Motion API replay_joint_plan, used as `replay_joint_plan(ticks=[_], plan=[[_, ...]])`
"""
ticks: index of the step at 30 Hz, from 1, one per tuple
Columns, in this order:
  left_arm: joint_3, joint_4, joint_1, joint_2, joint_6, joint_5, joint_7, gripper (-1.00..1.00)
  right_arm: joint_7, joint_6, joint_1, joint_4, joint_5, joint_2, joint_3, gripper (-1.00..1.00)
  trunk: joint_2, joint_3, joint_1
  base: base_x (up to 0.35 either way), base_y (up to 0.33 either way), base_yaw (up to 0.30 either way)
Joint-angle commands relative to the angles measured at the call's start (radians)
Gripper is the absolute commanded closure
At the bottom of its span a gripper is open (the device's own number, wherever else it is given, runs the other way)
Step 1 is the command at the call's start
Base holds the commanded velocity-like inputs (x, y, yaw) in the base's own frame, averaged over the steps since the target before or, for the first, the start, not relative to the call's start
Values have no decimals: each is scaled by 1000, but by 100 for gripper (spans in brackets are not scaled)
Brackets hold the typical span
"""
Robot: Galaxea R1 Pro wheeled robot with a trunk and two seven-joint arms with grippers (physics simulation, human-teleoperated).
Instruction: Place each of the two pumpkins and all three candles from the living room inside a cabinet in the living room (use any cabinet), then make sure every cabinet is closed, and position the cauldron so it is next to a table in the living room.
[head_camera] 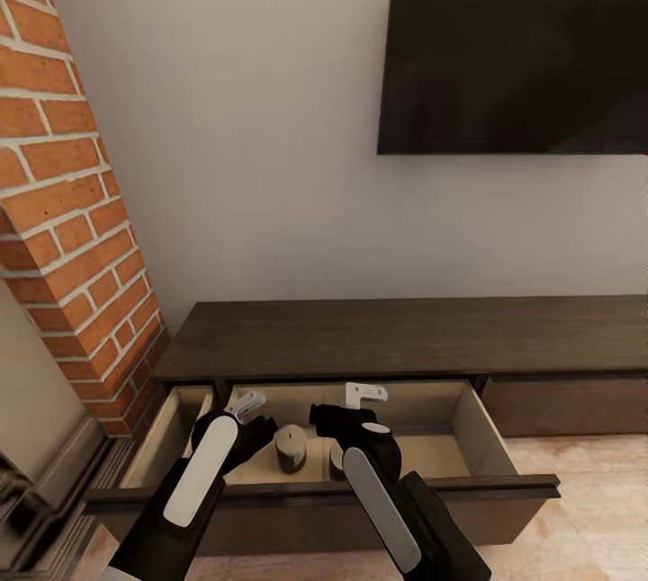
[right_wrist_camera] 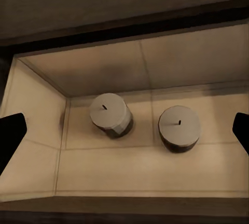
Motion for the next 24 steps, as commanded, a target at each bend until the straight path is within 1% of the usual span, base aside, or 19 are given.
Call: replay_joint_plan(ticks=[1,6,12,24], plan=[[0,-1,-1,0,3,6,8,-100,-10,2,-1,-1,-9,0,1,-100,7,2,-4,-14,0,0],[-1,-1,-1,0,4,6,8,-100,-12,3,-1,-2,-8,0,2,-100,42,18,-23,-5,0,0],[-1,-1,-1,0,4,6,8,-100,-10,32,-1,-2,-8,0,1,-100,84,37,-46,0,0,0],[-1,-1,-1,0,4,6,8,-100,-10,34,-1,-1,-12,1,-3,-100,168,74,-92,0,0,0]])
